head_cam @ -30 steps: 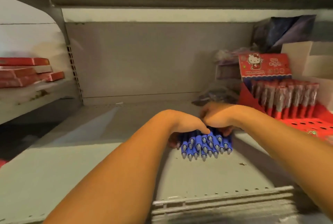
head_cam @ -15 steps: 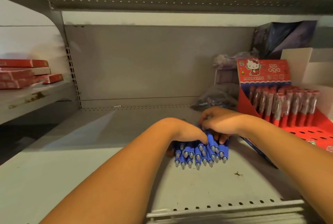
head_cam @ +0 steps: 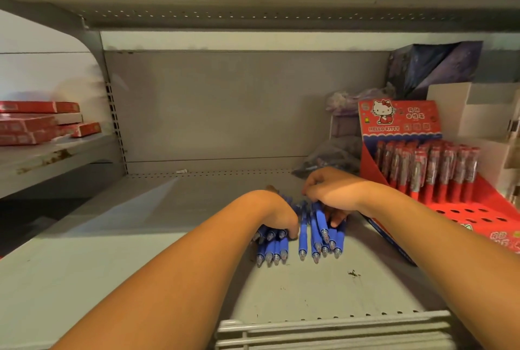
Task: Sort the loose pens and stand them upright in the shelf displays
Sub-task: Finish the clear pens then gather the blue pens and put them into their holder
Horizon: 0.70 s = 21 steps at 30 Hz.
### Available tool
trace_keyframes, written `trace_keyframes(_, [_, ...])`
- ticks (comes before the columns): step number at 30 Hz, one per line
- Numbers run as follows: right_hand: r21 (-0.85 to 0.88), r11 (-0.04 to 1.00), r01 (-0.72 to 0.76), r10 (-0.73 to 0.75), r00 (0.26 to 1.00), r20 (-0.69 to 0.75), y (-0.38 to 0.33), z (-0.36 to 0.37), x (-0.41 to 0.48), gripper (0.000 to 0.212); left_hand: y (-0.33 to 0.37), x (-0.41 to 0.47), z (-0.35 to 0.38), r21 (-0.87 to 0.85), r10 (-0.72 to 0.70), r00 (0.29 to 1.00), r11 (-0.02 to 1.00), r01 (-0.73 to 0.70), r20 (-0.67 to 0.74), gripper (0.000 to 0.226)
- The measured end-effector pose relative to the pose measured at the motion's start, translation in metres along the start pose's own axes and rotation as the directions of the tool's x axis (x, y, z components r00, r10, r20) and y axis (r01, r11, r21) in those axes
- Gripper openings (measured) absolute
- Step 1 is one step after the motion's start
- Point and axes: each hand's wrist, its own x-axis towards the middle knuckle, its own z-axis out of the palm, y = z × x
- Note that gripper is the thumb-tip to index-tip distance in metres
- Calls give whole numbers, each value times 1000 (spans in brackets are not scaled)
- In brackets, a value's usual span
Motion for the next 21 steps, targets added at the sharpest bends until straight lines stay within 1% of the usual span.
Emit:
trace_keyframes(2, [9,1000,6,-6,1000,-7,1,-1,0,20,0,0,0,4,-17,1000,1000,17,-19,38])
trace_keyframes(7, [39,999,17,-16,1000,-17,0,-2,0,17,-3,0,1,15,-56,995,998,58,-82,26])
trace_keyframes(10, [66,997,33,-31,999,-36,-1,-2,0,18,-9,1,-1,-65,-79,989,995,71,-128,20])
trace_keyframes(13, [127,991,37,-28,997,-72,-2,-2,1,20,-14,0,-4,-191,-86,989,980,62,-124,21])
trace_keyframes(15, [182,982,43,-23,993,-112,-3,-3,4,20,-17,-1,-5,-292,-73,987,956,28,-143,15])
trace_keyframes(16, [212,976,51,-23,990,-137,-3,-3,5,18,-18,-2,-6,-346,-59,983,938,-6,-175,11])
trace_keyframes(18, [257,962,93,-41,979,-202,-4,-4,8,16,-21,-2,-9,-452,-21,966,886,-101,-256,15])
trace_keyframes(20, [289,945,152,-71,959,-275,-4,-6,10,25,-23,-4,-13,-557,-19,942,810,-183,-336,10])
trace_keyframes(21, [315,931,184,-86,950,-301,-4,-7,9,32,-24,-5,-14,-610,-28,930,762,-219,-368,10])
